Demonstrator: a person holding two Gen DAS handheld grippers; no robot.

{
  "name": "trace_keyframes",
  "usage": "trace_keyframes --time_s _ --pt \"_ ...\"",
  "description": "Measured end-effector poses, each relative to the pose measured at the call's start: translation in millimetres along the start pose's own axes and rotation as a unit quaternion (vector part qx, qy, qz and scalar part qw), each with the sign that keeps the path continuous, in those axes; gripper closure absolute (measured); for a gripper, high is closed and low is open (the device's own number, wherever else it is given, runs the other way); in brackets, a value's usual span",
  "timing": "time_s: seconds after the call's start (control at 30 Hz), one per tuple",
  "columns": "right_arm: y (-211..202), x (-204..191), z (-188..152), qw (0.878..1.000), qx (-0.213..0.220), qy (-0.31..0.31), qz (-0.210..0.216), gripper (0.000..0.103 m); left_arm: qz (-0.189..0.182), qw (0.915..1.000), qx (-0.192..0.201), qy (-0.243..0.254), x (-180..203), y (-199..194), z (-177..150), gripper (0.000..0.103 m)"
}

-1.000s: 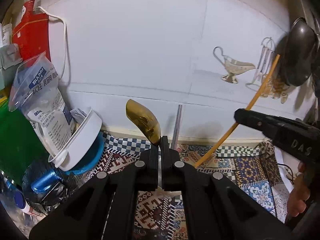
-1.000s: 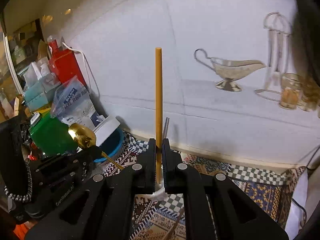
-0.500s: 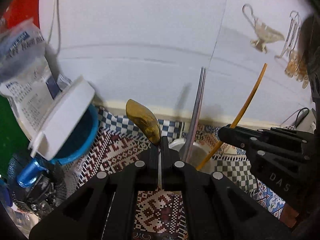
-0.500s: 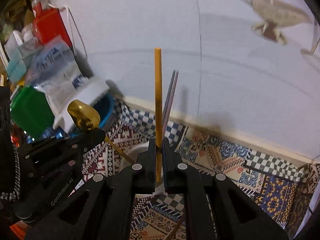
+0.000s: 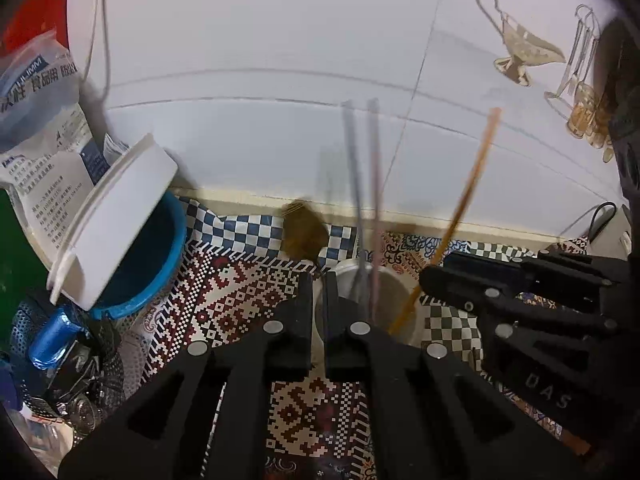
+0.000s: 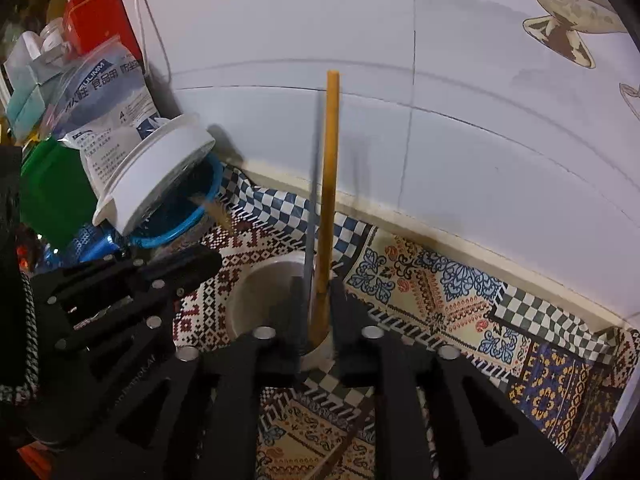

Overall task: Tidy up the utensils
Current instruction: 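Drop the spoon and chopstick into the white cup and open both tools, then lower both tools from the cup toward the chopsticks lying on the cloth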

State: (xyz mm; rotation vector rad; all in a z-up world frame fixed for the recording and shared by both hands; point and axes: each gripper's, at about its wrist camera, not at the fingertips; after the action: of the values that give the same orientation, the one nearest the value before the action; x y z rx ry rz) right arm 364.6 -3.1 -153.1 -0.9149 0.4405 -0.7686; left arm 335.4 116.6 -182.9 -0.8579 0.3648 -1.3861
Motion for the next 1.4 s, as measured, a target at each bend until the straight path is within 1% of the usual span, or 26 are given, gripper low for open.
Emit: trace_keyframes --time_s 0.03,0.23,0.43,0.53,0.6,0.67,0.8,0.83,0.9,1.0,1.2,1.4 --pt "-4 1 -1 1.0 0.004 0.001 0.0 0.083 0.0 1.0 0.003 0.002 1 -4 1 0.102" --pt "-35 5 -5 0.999 0.031 -0.002 -0.006 0.082 -0.004 0.9997 0.023 0.007 11 -29 3 0.1" --pt "-70 12 -11 0.998 0.063 0.007 -0.008 0.081 -0.005 0.9986 0.048 0.023 28 -65 1 0.095" --pt "-88 16 -17 0.997 0.079 0.011 -0.014 0.079 -0.007 0.998 0.056 0.028 35 -79 -1 0.088" --pt "-101 20 -22 0.996 0.088 0.017 -0.016 0.077 -0.007 0.9977 0.06 0.032 39 -86 -4 0.081" --pt "-109 25 -27 0.995 0.094 0.022 -0.021 0.076 -0.008 0.9973 0.064 0.036 43 -91 -8 0.076" --pt "-119 35 -43 0.994 0.096 0.038 -0.034 0.068 -0.009 0.9972 0.061 0.043 52 -98 -18 0.065" --pt "-120 38 -48 0.994 0.094 0.042 -0.036 0.066 -0.01 0.9974 0.057 0.044 54 -97 -22 0.063" --pt "-120 44 -59 0.994 0.086 0.051 -0.044 0.066 -0.012 0.9978 0.048 0.044 55 -94 -28 0.057" --pt "-117 54 -77 0.994 0.066 0.064 -0.055 0.065 -0.016 0.9985 0.03 0.044 59 -88 -41 0.054" --pt "-96 69 -119 0.993 0.009 0.094 -0.07 0.065 -0.023 0.9984 -0.029 0.043 66 -59 -74 0.053" --pt "-66 85 -164 0.988 -0.058 0.12 -0.075 0.065 -0.03 0.9947 -0.089 0.042 76 -27 -110 0.054"
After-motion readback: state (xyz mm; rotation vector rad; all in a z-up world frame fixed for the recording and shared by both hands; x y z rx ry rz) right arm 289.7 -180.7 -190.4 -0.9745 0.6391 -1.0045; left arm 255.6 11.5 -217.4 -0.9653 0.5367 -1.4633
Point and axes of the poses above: each gripper's, at about its wrist camera, not at the fingertips, and y roughly the way its jaws point, x to its right, z to its top, and after that the axes turned 12 degrees about -z, right-handed
